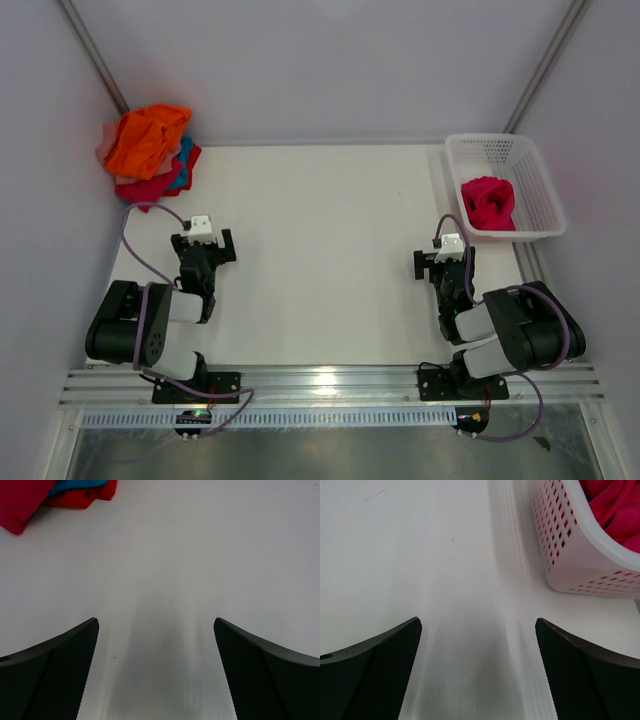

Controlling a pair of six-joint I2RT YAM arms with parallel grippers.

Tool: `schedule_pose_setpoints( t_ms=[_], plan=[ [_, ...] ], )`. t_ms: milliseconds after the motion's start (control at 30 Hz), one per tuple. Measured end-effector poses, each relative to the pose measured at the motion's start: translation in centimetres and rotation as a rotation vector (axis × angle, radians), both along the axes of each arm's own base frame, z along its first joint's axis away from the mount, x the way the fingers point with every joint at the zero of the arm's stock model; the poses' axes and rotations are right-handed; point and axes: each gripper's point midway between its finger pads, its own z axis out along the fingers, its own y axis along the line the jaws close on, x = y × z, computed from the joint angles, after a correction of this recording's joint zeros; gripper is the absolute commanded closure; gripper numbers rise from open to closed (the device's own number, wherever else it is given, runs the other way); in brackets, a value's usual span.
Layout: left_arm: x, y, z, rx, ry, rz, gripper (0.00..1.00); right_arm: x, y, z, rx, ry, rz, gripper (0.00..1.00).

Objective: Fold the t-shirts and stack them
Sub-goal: Grab crumpled tshirt from bin with the right arm

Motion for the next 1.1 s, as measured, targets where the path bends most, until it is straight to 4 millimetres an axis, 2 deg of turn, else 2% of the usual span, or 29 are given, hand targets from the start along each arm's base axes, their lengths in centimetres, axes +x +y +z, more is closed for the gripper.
schedule_pose_setpoints(
  t_ms=[67,100,133,200,233,267,300,367,567,667,700,800,833,867,900,933,967,1033,1100],
  plan=[
    [0.00,0.00,0.01,0.000,0.000,0.000,0.05,0.00,0.00,0.01,0.000,0.000,0.000,0.01],
    [0.00,0.01,0.00,0.000,0.000,0.000,0.13,0.00,-0.01,0.01,0.000,0.000,0.000,0.04],
    [0.00,0.00,0.01,-0.002,-0.001,0.001,0.17,0.00,-0.01,0.01,0.000,0.000,0.000,0.16],
    [0.00,-0.01,0.00,-0.003,0.000,0.001,0.21,0.00,-0.01,0.01,-0.003,0.000,0.001,0.20],
    [0.00,-0.01,-0.01,-0.003,0.000,0.001,0.20,0.01,0.00,0.02,-0.001,-0.001,0.001,0.18],
    [0.00,-0.01,-0.01,-0.003,0.000,0.001,0.15,0.01,0.01,0.02,0.000,-0.001,0.001,0.12],
    [0.00,-0.01,-0.01,-0.002,0.000,0.000,0.01,0.01,0.03,0.02,0.001,-0.001,0.001,0.05],
    [0.00,-0.02,-0.01,-0.005,0.000,0.001,0.01,0.02,0.06,0.03,0.002,-0.001,0.004,0.01],
    [0.00,-0.05,-0.01,-0.011,-0.001,0.002,0.01,0.04,-0.04,0.07,0.000,-0.002,0.003,0.01],
    [0.00,-0.06,-0.01,-0.015,-0.002,0.004,0.18,0.05,-0.03,0.08,0.000,-0.003,0.003,0.01],
    [0.01,-0.07,-0.01,-0.016,-0.002,0.003,0.28,0.05,-0.03,0.08,0.000,-0.003,0.003,0.01],
    [0.00,-0.07,-0.02,-0.018,-0.002,0.004,0.39,0.05,-0.03,0.09,0.000,-0.004,0.003,0.01],
    [0.02,-0.07,0.00,-0.017,-0.003,0.004,0.38,0.06,-0.03,0.10,0.001,-0.004,0.003,0.02],
    [0.01,-0.06,-0.01,-0.017,-0.002,0.004,0.33,0.06,-0.03,0.10,0.000,-0.004,0.003,0.03],
    [0.02,-0.06,0.00,-0.015,-0.002,0.004,0.18,0.06,-0.03,0.10,0.000,-0.004,0.003,0.03],
    [0.01,-0.04,0.00,-0.012,-0.002,0.003,0.10,0.06,-0.03,0.10,0.001,-0.004,0.003,0.15],
    [0.02,-0.05,0.01,-0.013,-0.002,0.003,0.01,0.06,-0.03,0.11,-0.002,-0.004,0.004,0.20],
    [0.02,-0.04,0.03,-0.016,-0.004,0.005,0.01,0.07,-0.01,0.14,0.001,-0.005,0.004,0.30],
    [0.02,-0.05,0.02,-0.017,-0.003,0.005,0.01,0.08,-0.02,0.16,0.002,-0.007,0.004,0.34]
  ],
)
